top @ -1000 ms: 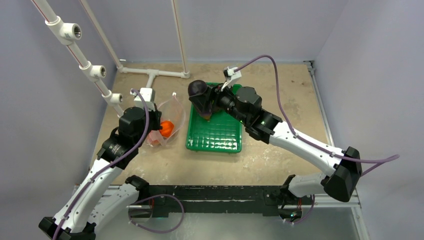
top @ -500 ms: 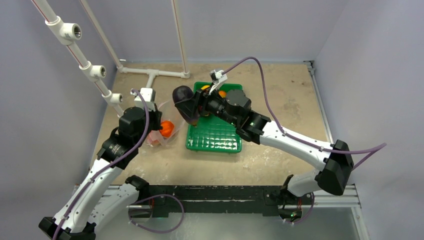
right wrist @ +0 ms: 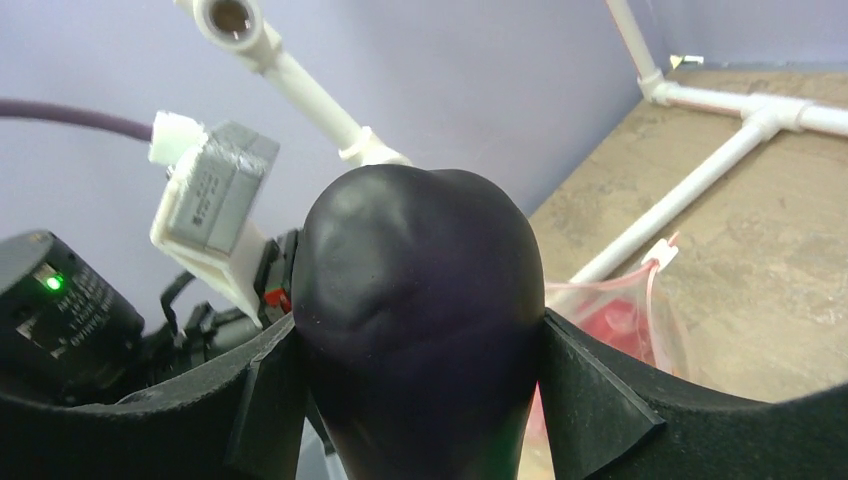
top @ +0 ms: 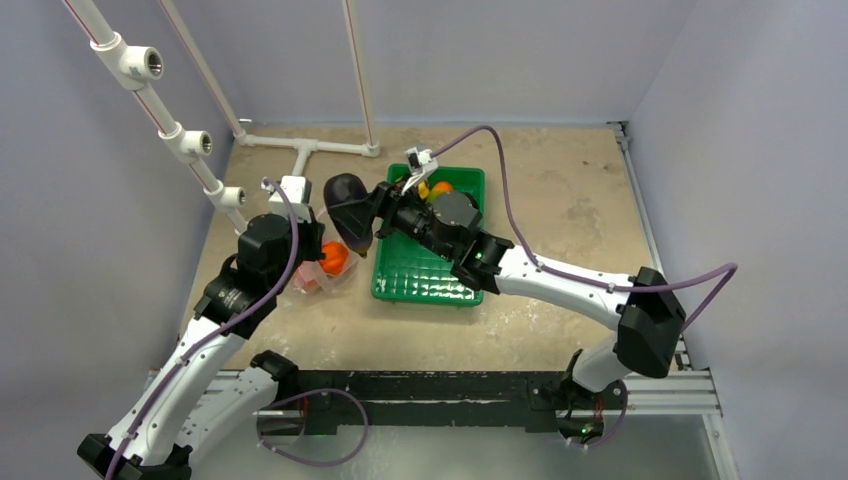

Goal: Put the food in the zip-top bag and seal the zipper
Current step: Place the fake vegetable in the zipper food storage bag.

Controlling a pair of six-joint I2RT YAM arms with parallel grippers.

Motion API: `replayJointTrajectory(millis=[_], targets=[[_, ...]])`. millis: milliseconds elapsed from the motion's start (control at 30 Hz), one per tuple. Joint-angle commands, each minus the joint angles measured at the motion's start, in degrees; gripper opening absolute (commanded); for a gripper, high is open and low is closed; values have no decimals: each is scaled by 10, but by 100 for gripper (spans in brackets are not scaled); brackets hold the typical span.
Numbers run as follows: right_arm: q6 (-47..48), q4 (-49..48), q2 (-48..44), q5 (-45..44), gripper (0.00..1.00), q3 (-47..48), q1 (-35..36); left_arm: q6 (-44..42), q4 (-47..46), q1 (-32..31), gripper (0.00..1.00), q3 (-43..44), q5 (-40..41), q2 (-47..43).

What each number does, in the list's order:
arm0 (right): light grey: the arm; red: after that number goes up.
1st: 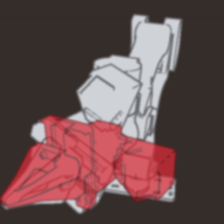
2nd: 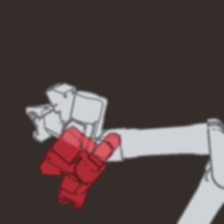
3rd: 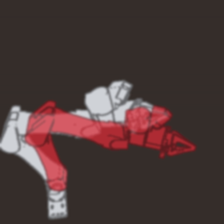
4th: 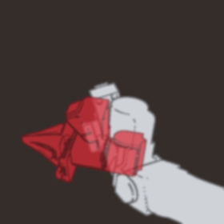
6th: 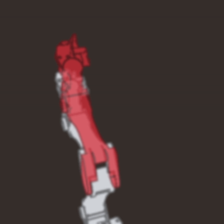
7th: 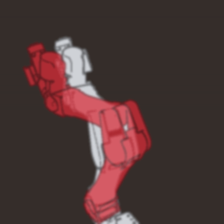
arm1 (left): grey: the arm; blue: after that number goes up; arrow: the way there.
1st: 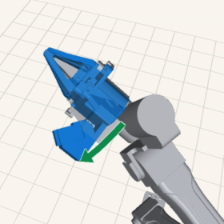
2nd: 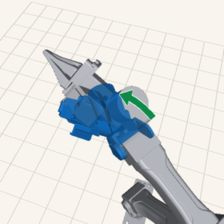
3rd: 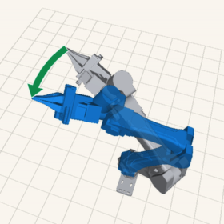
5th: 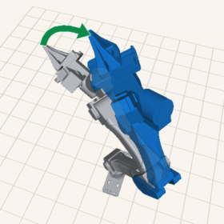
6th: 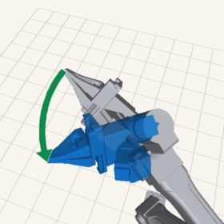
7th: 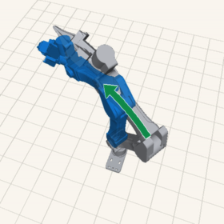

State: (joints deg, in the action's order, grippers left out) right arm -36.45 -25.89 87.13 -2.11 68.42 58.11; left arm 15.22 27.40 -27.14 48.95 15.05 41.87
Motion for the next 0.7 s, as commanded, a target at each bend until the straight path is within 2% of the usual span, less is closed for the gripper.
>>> replayJointTrajectory(millis=[0, 367, 667], targets=[[-33, -122, -5, -61, 39, -20, 5, -6, -23, -2, 0, 0, -9, -3], [-99, -249, 23, -174, 39, -74, 28, -5, -23, -2, 0, -2, -9, 0], [-132, -285, 60, -266, 40, -93, 45, -5, -23, -2, 0, -2, -7, 0]])
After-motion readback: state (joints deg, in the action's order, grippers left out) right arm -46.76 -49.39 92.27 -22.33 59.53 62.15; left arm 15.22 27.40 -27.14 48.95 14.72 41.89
